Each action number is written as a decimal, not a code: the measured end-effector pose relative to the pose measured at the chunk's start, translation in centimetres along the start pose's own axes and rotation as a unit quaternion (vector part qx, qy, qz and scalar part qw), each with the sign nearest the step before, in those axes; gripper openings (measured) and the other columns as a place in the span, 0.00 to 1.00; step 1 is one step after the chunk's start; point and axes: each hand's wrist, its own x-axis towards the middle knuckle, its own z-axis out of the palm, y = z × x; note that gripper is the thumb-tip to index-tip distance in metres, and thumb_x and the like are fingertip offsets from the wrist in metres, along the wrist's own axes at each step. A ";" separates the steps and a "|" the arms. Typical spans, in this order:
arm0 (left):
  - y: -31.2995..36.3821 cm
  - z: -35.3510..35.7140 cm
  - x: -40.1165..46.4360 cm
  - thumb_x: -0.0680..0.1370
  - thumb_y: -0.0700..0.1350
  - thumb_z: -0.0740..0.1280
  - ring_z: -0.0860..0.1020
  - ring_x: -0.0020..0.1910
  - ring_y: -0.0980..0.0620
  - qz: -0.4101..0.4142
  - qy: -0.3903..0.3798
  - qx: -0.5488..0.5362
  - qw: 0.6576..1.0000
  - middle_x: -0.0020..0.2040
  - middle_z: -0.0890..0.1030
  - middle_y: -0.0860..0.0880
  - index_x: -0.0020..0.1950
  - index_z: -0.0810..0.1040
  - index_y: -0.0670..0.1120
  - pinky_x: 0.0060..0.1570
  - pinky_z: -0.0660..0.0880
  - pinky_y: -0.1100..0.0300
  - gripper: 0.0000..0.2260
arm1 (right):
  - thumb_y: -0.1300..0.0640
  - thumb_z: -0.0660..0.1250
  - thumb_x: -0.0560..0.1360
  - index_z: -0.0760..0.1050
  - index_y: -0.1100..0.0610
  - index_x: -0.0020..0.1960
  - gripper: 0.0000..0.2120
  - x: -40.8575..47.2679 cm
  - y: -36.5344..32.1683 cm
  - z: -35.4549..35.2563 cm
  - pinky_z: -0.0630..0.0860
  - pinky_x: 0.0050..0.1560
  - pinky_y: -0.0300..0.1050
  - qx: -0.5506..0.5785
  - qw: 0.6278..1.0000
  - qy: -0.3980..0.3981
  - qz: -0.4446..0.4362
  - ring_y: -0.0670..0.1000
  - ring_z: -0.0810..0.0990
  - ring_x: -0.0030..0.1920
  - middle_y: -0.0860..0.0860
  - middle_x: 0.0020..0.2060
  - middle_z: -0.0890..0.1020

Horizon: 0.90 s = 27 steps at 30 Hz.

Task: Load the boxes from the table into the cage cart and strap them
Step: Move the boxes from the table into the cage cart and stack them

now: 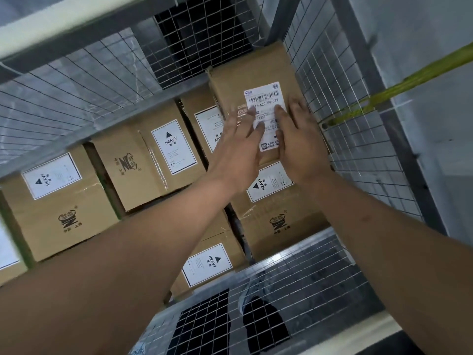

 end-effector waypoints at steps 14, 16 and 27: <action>3.1 -12.2 -2.2 0.81 0.51 0.66 0.68 0.73 0.38 0.043 -0.110 0.174 0.978 0.75 0.70 0.42 0.75 0.71 0.44 0.76 0.61 0.40 0.24 | 0.54 0.64 0.83 0.68 0.58 0.77 0.24 -3.4 -4.8 -10.7 0.74 0.67 0.58 0.085 0.990 -0.099 0.044 0.57 0.75 0.66 0.55 0.70 0.73; 4.6 -14.6 -4.0 0.81 0.52 0.65 0.70 0.73 0.38 0.051 -0.106 0.183 0.976 0.75 0.70 0.42 0.76 0.70 0.44 0.75 0.63 0.40 0.25 | 0.51 0.62 0.83 0.67 0.56 0.78 0.24 -5.2 -6.1 -13.2 0.72 0.70 0.58 0.088 0.990 -0.096 0.045 0.57 0.73 0.69 0.55 0.72 0.72; 13.5 -25.9 -15.2 0.84 0.60 0.57 0.60 0.81 0.43 0.048 -0.045 0.178 0.982 0.82 0.61 0.47 0.83 0.61 0.49 0.79 0.60 0.42 0.29 | 0.42 0.58 0.83 0.68 0.53 0.78 0.27 -13.9 -12.4 -28.3 0.68 0.72 0.56 0.041 0.997 -0.065 0.024 0.59 0.70 0.73 0.57 0.75 0.70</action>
